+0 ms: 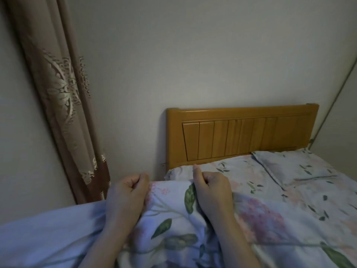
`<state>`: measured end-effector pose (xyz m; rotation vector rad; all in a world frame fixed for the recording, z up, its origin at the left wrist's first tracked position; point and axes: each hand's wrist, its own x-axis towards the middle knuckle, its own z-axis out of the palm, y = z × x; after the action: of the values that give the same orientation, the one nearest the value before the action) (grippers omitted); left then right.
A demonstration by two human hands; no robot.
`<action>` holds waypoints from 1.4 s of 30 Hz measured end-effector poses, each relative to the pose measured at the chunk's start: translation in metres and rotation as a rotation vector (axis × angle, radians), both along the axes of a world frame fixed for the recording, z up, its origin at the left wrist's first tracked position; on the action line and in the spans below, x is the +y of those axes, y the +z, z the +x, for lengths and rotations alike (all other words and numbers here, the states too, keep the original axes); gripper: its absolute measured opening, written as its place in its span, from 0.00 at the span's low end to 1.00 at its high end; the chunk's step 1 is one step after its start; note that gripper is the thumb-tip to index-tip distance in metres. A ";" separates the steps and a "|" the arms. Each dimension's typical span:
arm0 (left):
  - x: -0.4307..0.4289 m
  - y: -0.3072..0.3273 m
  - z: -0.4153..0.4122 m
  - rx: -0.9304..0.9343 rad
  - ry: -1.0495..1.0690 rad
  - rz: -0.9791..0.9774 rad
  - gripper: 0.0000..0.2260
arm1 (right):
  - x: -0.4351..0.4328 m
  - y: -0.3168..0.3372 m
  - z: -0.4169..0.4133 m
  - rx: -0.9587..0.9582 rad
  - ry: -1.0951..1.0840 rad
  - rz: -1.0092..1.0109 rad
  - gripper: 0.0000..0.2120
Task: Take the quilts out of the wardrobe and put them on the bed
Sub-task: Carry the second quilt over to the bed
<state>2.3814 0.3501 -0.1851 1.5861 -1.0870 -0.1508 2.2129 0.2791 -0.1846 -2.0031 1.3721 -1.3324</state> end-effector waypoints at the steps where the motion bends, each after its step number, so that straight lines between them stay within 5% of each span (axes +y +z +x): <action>1: -0.016 0.004 0.002 0.001 -0.018 -0.015 0.23 | -0.016 0.003 0.003 0.011 -0.014 -0.010 0.28; 22: -0.399 -0.023 0.139 -0.017 -0.425 -0.001 0.25 | -0.324 -0.022 0.125 0.033 -0.407 0.123 0.28; 42: -0.677 -0.048 0.029 0.028 -0.914 0.127 0.23 | -0.532 -0.054 0.028 -0.076 -0.791 0.201 0.28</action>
<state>2.4105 -0.3268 -0.2330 1.0764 -1.7355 -0.8581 2.2412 -0.2530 -0.2387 -1.2867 2.2772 -1.4509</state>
